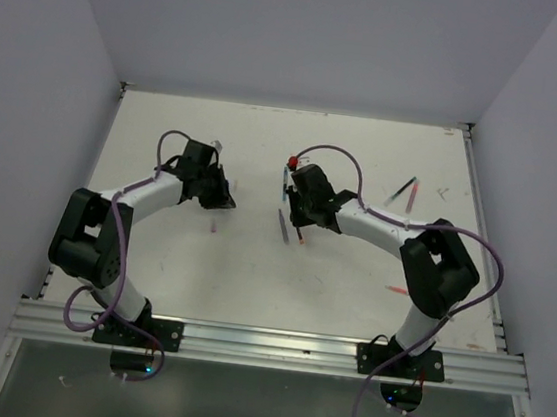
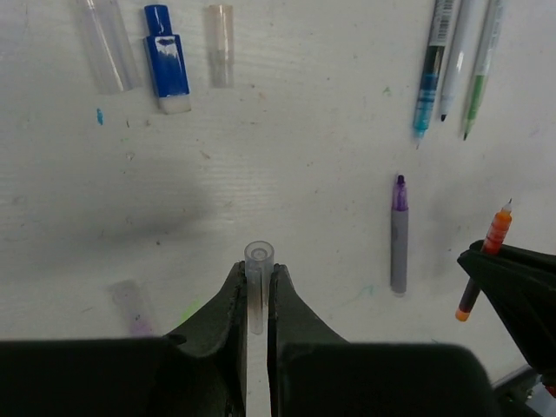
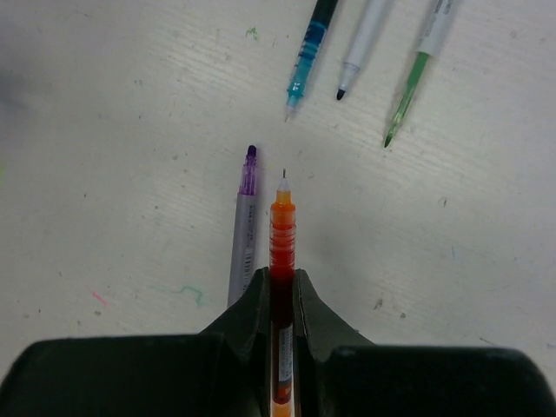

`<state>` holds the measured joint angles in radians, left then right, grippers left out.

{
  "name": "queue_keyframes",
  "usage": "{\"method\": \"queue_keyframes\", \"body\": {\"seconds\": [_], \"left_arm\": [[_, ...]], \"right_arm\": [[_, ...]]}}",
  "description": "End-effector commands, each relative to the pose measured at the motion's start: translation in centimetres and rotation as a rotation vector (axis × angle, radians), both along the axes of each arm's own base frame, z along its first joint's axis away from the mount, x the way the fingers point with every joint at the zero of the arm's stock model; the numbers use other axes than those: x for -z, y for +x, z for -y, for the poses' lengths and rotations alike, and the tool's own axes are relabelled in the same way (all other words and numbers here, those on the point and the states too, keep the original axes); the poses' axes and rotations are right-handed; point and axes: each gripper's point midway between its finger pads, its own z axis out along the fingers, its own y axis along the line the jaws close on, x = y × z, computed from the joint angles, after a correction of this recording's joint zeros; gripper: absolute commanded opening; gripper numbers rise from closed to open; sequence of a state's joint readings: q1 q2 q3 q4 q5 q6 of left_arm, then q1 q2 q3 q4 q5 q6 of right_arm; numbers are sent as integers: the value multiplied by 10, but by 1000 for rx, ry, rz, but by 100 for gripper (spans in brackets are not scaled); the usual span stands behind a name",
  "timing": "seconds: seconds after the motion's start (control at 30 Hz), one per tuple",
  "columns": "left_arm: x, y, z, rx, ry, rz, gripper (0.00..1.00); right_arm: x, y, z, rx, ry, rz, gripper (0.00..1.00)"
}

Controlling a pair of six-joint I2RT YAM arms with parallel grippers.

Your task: Open the pen caps

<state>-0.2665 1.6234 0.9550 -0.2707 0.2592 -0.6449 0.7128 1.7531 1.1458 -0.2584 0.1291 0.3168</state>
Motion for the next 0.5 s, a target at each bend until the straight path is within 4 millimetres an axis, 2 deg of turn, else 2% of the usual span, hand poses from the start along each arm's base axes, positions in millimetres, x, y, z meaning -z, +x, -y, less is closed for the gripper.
{"method": "queue_keyframes", "body": {"seconds": [0.0,0.2,0.47], "left_arm": [[-3,-7,-10,21,152,31,9],[2,-16,-8,26,254,22,17],[19,-25,-8,11,294,-9,19]], "right_arm": [[8,2,-12,7,57,-30,0],[21,5,-5,39,36,-48,0],[33,12,-6,62,31,-65,0]]}}
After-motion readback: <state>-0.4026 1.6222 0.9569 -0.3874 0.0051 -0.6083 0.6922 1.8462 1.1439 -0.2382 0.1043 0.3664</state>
